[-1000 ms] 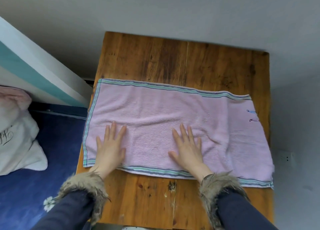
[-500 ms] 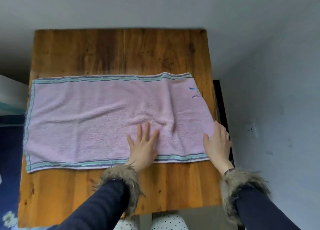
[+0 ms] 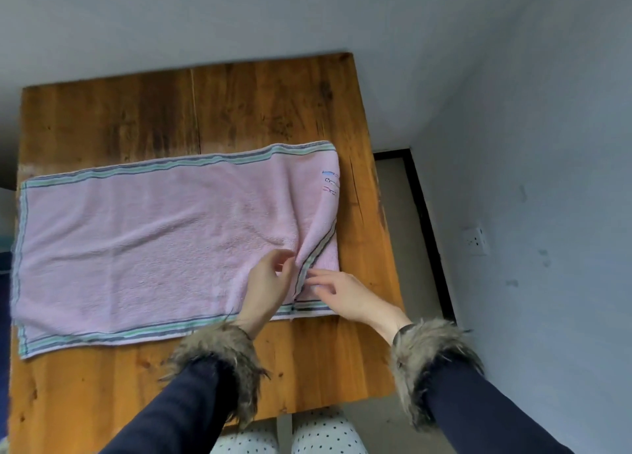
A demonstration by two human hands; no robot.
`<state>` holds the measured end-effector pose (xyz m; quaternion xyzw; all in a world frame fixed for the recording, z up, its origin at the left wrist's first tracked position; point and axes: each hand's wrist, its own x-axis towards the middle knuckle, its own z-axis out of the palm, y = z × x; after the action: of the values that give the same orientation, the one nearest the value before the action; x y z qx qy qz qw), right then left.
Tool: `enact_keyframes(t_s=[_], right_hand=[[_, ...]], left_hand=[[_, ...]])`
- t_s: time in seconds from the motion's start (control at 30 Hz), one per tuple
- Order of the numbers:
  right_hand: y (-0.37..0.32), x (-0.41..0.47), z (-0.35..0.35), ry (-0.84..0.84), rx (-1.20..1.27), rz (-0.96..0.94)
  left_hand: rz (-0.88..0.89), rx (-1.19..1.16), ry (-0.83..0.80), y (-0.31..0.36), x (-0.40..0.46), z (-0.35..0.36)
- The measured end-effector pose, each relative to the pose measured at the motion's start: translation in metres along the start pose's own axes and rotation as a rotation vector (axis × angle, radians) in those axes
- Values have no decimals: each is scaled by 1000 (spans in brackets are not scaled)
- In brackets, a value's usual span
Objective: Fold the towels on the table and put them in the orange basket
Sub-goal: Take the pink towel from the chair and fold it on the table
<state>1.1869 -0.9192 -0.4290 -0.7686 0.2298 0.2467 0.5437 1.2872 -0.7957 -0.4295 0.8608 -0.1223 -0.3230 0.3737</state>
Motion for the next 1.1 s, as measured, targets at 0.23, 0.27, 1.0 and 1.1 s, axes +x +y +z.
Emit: enact_keyframes(t_s=[0.23, 0.27, 1.0, 1.1], right_hand=[[17, 16, -49, 434, 245, 191], [17, 23, -58, 452, 269, 201], [-16, 58, -164, 546, 1424, 478], [-30, 52, -165, 540, 1482, 462]], left_hand=[[30, 176, -55, 2, -2, 30], [76, 232, -52, 1, -4, 33], [115, -189, -398, 48, -17, 21], [157, -160, -416, 48, -15, 5]])
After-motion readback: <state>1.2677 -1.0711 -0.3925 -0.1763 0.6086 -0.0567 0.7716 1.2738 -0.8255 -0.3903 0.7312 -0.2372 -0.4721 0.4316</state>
